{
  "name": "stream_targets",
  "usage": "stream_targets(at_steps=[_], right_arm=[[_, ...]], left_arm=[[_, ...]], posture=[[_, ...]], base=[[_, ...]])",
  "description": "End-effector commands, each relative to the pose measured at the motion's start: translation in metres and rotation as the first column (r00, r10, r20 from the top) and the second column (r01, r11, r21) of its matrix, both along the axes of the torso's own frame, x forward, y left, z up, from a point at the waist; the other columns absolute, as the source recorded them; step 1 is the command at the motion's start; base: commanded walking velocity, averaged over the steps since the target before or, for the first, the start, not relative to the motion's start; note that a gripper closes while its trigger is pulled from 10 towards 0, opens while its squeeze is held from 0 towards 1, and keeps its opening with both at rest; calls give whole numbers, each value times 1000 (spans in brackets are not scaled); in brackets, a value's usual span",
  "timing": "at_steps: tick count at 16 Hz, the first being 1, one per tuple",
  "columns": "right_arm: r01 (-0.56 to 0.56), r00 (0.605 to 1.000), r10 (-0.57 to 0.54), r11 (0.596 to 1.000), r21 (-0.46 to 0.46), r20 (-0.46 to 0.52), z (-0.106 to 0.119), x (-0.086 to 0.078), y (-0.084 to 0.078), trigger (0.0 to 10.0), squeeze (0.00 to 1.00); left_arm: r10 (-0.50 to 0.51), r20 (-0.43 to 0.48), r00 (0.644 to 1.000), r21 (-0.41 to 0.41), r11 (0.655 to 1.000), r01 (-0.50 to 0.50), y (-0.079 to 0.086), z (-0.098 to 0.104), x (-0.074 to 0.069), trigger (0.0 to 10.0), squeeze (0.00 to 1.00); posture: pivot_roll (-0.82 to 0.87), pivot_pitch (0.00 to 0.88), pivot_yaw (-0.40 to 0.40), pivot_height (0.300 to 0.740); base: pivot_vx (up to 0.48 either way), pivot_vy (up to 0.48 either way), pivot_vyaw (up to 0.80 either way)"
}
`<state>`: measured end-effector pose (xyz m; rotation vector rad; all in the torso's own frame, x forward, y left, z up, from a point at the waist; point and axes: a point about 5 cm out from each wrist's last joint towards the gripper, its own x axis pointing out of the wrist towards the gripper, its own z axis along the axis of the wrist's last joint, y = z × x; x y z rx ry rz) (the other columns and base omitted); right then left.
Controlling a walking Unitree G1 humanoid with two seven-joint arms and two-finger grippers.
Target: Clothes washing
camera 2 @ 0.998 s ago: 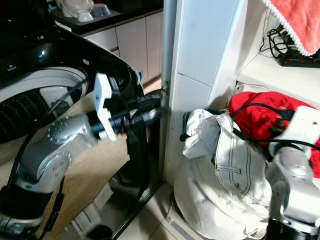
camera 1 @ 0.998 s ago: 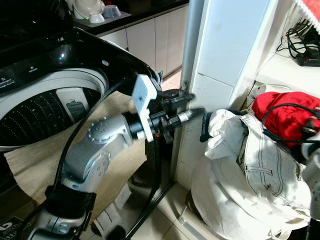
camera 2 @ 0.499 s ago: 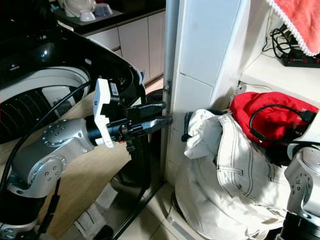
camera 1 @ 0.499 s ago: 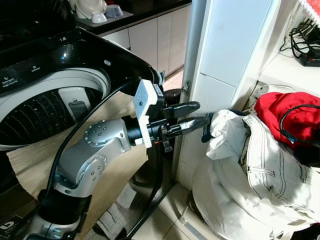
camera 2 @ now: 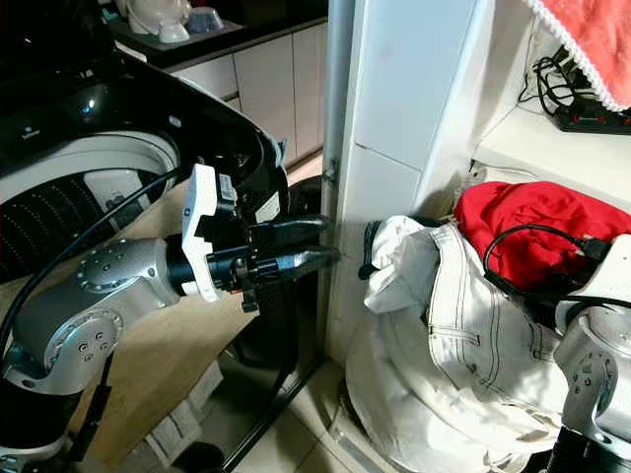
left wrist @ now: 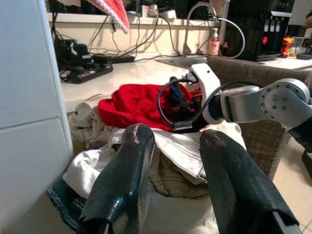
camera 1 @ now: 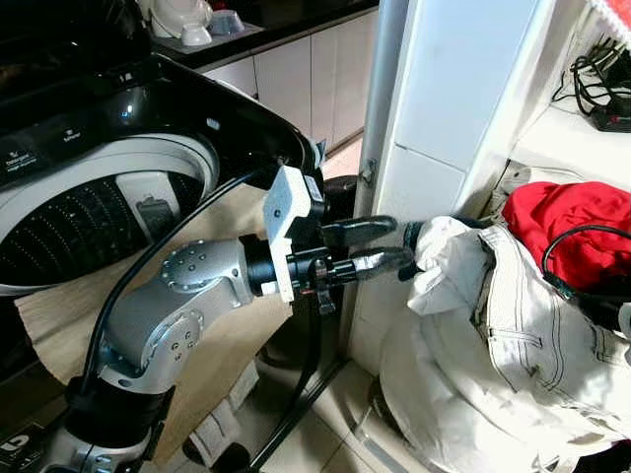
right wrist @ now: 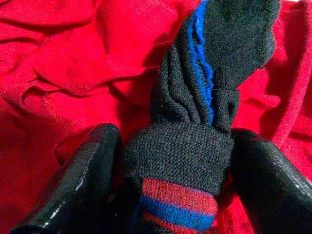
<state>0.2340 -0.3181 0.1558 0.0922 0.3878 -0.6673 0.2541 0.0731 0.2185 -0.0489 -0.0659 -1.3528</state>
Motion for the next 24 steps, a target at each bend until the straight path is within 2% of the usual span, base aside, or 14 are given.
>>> stream_targets(at_steps=[1, 2, 12, 14, 18, 19, 20, 21, 22, 23, 24], right_arm=[[6, 1000, -6, 1000, 10, 10, 2, -2, 0, 3137, 0], [5, 1000, -5, 1000, 11, 21, 4, -2, 0, 0, 0], [15, 999, -15, 1000, -3, 52, 8, 0, 0, 0, 0], [31, 997, -26, 997, -66, 78, 16, -1, -2, 0, 0], [-7, 990, 48, 954, -298, 132, 41, 6, 5, 0, 0], [-111, 955, 208, 910, -400, 209, 59, 17, 24, 0, 0], [-170, 931, 290, 883, -438, 223, 64, 21, 33, 0, 0], [-345, 828, 518, 771, -536, 212, 73, 28, 62, 0, 0], [-468, 720, 661, 686, -557, 209, 75, 30, 88, 39, 0], [-540, 645, 736, 629, -559, 205, 76, 30, 103, 392, 0], [-628, 536, 824, 534, -566, 184, 73, 28, 125, 0, 0]], left_arm=[[-28, 9, 1000, 6, 1000, 28, 0, 3, -4, 10000, 0], [-43, 2, 999, 9, 999, 43, 0, 2, -6, 10000, 0], [-42, 3, 999, 9, 999, 42, 0, 2, -7, 10000, 0], [-41, 5, 999, 7, 999, 41, 0, 3, -7, 10000, 0], [-29, 17, 999, -5, 1000, 29, 1, 4, -5, 10000, 0], [3, 17, 1000, -36, 999, -2, 3, 6, -3, 10000, 0], [37, 22, 999, -55, 998, -35, 5, 8, 1, 10000, 0], [135, 9, 991, -117, 984, -133, 8, 12, 12, 10000, 0], [211, -17, 977, -163, 964, -211, 11, 18, 21, 10000, 0], [239, -40, 970, -200, 949, -242, 12, 22, 26, 10000, 0], [257, -97, 962, -251, 929, -273, 12, 28, 30, 10000, 0]], posture=[[-187, 0, 25, 740], [-187, 0, 25, 740], [-185, 0, 22, 740], [-186, 0, 23, 740], [-184, 0, 23, 740], [-184, 0, 23, 740], [-184, 0, 23, 740], [-184, 0, 23, 740], [-184, 0, 23, 740], [-184, 0, 23, 740], [-182, 0, 18, 740]], base=[[0, 0, 0], [0, 0, 0], [0, 0, 0], [0, 0, 0], [0, 0, 0], [0, 0, 0], [0, 0, 0], [0, 0, 0], [0, 0, 0], [0, 0, 0], [0, 0, 0]])
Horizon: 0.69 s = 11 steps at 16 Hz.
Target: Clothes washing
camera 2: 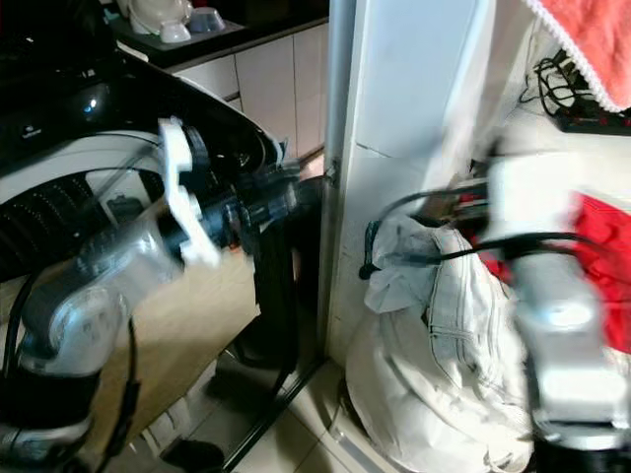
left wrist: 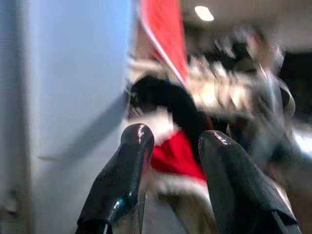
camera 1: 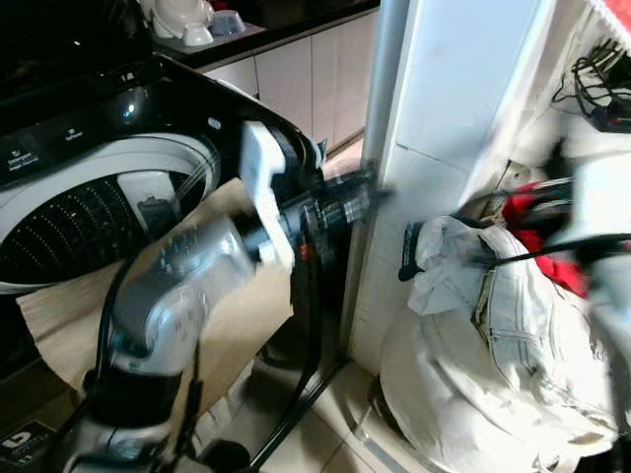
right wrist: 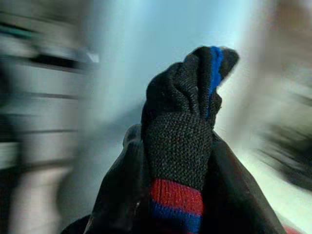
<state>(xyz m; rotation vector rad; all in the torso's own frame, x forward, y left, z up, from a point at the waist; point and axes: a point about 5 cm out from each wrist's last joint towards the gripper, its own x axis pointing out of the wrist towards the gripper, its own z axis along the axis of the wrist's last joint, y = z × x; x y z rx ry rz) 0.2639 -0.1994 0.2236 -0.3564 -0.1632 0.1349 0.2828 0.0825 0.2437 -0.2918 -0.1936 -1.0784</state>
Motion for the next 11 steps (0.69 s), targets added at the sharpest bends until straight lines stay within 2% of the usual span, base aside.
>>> stream_targets(at_steps=[1, 3, 5, 8, 11], right_arm=[[-146, 989, 147, 989, -33, 7, 0, -4, 21, 0, 0], [-276, 961, 276, 957, -86, -7, -9, -7, 40, 0, 0], [-381, 923, 384, 918, -107, 8, -10, -11, 56, 0, 0], [-430, 896, 441, 891, -148, 46, -7, -13, 65, 0, 0], [-456, 879, 472, 872, -175, 61, -6, -15, 69, 0, 0]], left_arm=[[-1, -56, 998, -58, 998, -2, 1, 5, 3, 10000, 0], [-35, -116, 993, -125, 992, 21, -5, 5, 2, 10000, 0], [-12, -192, 981, -147, 989, -16, -11, 1, 6, 10000, 0], [-10, -303, 953, -148, 988, -37, -13, -9, 8, 10000, 0], [61, -366, 928, -177, 975, -134, -10, -13, 19, 10000, 0]], posture=[[-180, 0, 17, 740], [-177, 0, 15, 740], [-177, 0, 15, 740], [-175, 0, 17, 740], [-175, 0, 18, 740]], base=[[0, 0, 0], [0, 0, 0], [0, 0, 0], [0, 0, 0], [0, 0, 0]])
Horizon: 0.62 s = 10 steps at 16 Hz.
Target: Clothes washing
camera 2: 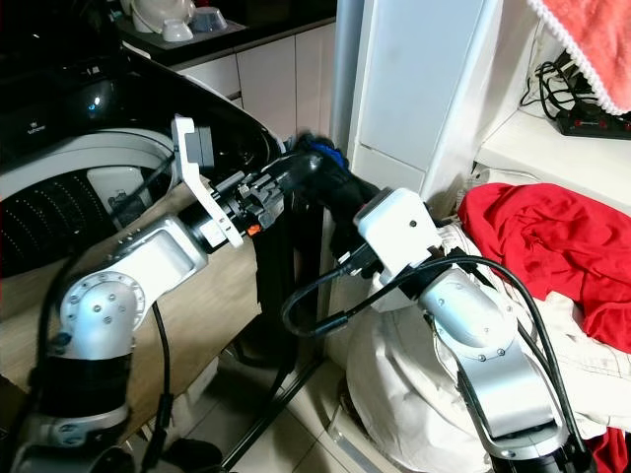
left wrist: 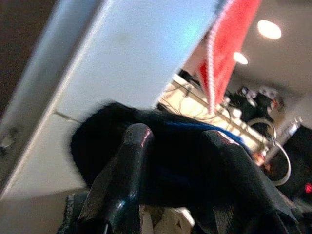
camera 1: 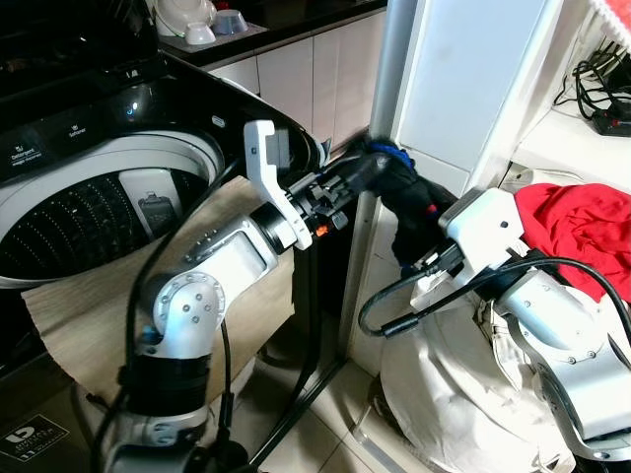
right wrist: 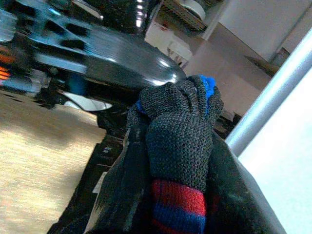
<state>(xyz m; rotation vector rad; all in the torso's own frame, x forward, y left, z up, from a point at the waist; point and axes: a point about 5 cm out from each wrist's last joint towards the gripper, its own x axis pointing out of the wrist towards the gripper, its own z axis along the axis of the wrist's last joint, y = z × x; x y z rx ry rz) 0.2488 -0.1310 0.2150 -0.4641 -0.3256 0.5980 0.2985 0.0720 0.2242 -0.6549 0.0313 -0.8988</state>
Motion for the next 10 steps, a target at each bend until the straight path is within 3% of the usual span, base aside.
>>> stream_targets(at_steps=[1, 4, 7, 10], right_arm=[[-18, 1000, 19, 1000, -12, 15, 2, 0, 1, 0, 0], [-53, 999, 53, 998, -33, -6, -5, -3, 3, 0, 0], [-52, 999, 52, 998, -40, 0, -5, -4, 3, 0, 0], [-43, 999, 43, 998, -37, 18, -3, -3, 2, 0, 0]], left_arm=[[19, 11, 1000, -7, 1000, -19, 1, 7, 3, 10000, 0], [-91, 2, 996, -201, 976, 90, -3, 19, -3, 10000, 0], [-183, -26, 983, -310, 936, 166, -9, 19, -12, 10000, 0], [-188, -62, 980, -271, 948, 164, -13, 10, -14, 10000, 0]], posture=[[-175, 0, 18, 740], [-178, 0, 22, 740], [-181, 0, 27, 740], [-180, 0, 27, 740]], base=[[0, 0, 0], [0, 0, 0], [0, 0, 0], [0, 0, 0]])
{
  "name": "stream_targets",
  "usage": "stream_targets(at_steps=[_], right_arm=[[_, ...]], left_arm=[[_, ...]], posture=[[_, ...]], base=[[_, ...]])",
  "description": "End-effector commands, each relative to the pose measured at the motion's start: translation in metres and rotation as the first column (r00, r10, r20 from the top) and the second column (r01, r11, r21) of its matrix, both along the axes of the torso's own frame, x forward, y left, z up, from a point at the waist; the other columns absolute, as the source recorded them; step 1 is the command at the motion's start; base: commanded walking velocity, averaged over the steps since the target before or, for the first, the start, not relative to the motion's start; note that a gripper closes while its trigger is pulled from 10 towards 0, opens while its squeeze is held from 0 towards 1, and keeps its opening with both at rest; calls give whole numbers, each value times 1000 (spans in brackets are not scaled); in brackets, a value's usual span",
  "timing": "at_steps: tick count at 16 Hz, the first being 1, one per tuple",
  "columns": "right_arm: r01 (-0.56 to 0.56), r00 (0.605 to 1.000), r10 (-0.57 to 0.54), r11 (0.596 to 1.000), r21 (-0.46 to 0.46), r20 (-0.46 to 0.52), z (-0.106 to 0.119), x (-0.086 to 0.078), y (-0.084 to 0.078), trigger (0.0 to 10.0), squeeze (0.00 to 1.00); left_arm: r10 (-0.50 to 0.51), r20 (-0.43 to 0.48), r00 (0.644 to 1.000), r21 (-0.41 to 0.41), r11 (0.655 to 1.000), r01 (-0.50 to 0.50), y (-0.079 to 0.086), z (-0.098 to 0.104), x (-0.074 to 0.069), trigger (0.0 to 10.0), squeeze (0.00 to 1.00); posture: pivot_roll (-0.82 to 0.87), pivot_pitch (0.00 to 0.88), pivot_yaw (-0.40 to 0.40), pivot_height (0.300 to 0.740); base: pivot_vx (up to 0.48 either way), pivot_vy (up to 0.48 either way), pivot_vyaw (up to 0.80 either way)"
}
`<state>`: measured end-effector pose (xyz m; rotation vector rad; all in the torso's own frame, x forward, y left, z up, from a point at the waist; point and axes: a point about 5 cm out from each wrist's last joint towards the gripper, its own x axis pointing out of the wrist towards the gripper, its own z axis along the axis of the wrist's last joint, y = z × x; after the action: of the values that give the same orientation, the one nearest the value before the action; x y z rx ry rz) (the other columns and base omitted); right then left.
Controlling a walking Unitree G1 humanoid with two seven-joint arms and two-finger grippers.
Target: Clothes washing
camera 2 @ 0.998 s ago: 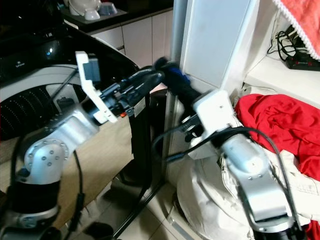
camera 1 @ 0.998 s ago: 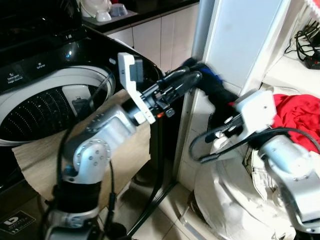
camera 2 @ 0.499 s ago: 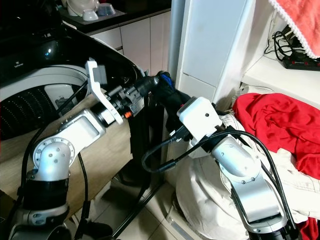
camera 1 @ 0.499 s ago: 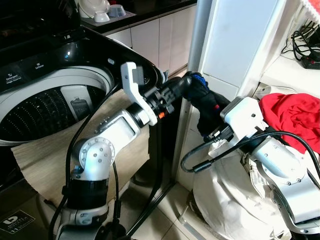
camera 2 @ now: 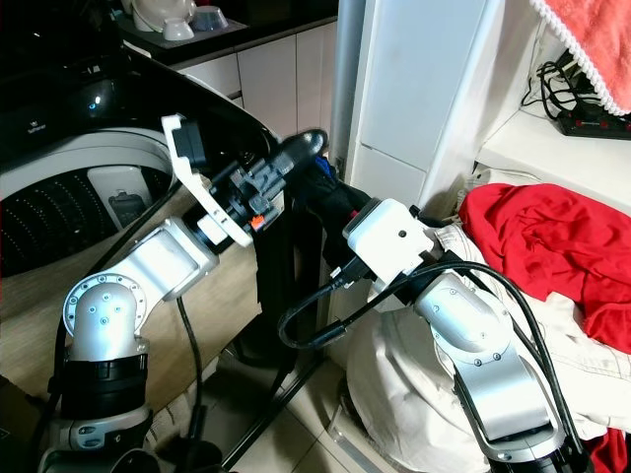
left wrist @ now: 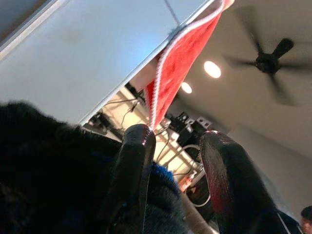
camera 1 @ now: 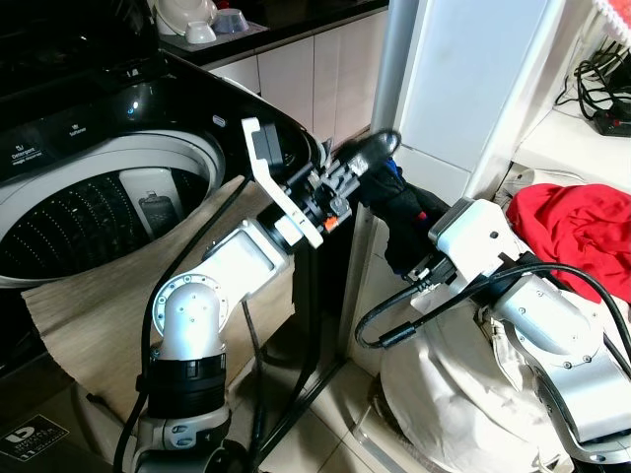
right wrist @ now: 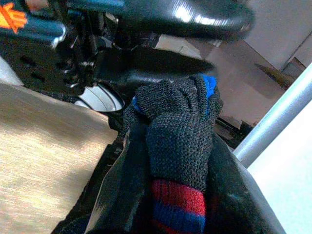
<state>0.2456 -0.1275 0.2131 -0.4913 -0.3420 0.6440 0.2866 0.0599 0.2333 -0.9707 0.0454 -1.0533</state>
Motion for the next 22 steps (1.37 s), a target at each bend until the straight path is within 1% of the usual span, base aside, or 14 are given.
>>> stream_targets(at_steps=[1, 3, 5, 6, 8, 9, 10, 12, 13, 14, 16, 18, 19, 22], right_arm=[[0, 1000, 0, 1000, -6, 7, 0, 1, -1, 0, 0], [-11, 1000, 11, 1000, -15, 13, 0, 0, 0, 0, 0], [0, 1000, 0, 1000, -13, 31, 1, 1, 0, 0, 0], [15, 999, -15, 1000, -14, 44, 3, 2, -1, 0, 0], [30, 998, -30, 999, -10, 57, 4, 3, -3, 0, 0], [43, 996, -43, 999, -6, 72, 6, 5, -5, 0, 0], [40, 997, -39, 999, -7, 71, 6, 5, -5, 0, 0], [22, 998, -21, 1000, -11, 63, 5, 4, -2, 0, 0], [16, 998, -16, 1000, -13, 61, 4, 3, -1, 0, 0], [8, 998, -7, 1000, -13, 60, 3, 3, 1, 0, 0], [3, 998, -2, 1000, -13, 66, 4, 3, 2, 0, 0], [4, 997, -3, 1000, -10, 81, 6, 4, 2, 0, 0], [14, 995, -13, 1000, -9, 96, 8, 5, 2, 0, 0], [41, 990, -42, 999, 11, 135, 15, 8, -1, 0, 0]], left_arm=[[5, -16, 1000, 33, 999, -4, -1, -3, 0, 10000, 0], [51, -52, 997, 63, 997, -48, 2, -10, 6, 10000, 0], [135, -119, 984, 58, 990, -129, 10, -15, 16, 10000, 0], [160, -160, 974, 50, 987, -154, 15, -18, 20, 10000, 0], [167, -182, 969, 44, 986, -162, 19, -20, 22, 10000, 0], [176, -201, 964, 69, 984, -165, 23, -25, 23, 10000, 235], [171, -207, 963, 47, 985, -165, 24, -23, 23, 10000, 1000], [128, -212, 969, -32, 990, -137, 23, -16, 21, 10000, 1000], [110, -212, 971, -57, 991, -125, 22, -13, 20, 10000, 1000], [56, -225, 973, -127, 988, -86, 20, -8, 18, 10000, 1000], [20, -244, 970, -171, 983, -63, 18, -7, 17, 10000, 1000], [-8, -285, 958, -169, 985, -42, 15, -13, 16, 10000, 1000], [-6, -328, 945, -159, 986, -48, 14, -19, 17, 10000, 1000], [18, -390, 921, -97, 993, -60, 14, -33, 18, 10000, 1000]], posture=[[-180, 0, 27, 740], [-178, 0, 27, 740], [-179, 0, 28, 740], [-179, 0, 28, 740], [-179, 0, 29, 740], [-177, 0, 27, 740], [-177, 0, 27, 740], [-175, 0, 27, 740], [-175, 0, 27, 740], [-174, 0, 27, 740], [-175, 0, 28, 740], [-175, 0, 29, 740], [-176, 0, 30, 740], [-176, 0, 29, 740]], base=[[0, 0, 0], [0, 0, 0], [0, 0, 0], [0, 0, 0], [0, 0, 0], [0, 0, 0], [0, 0, 0], [0, 0, 0], [0, 0, 0], [0, 0, 0], [0, 0, 0], [0, 0, 0], [0, 0, 0], [0, 0, 0]])
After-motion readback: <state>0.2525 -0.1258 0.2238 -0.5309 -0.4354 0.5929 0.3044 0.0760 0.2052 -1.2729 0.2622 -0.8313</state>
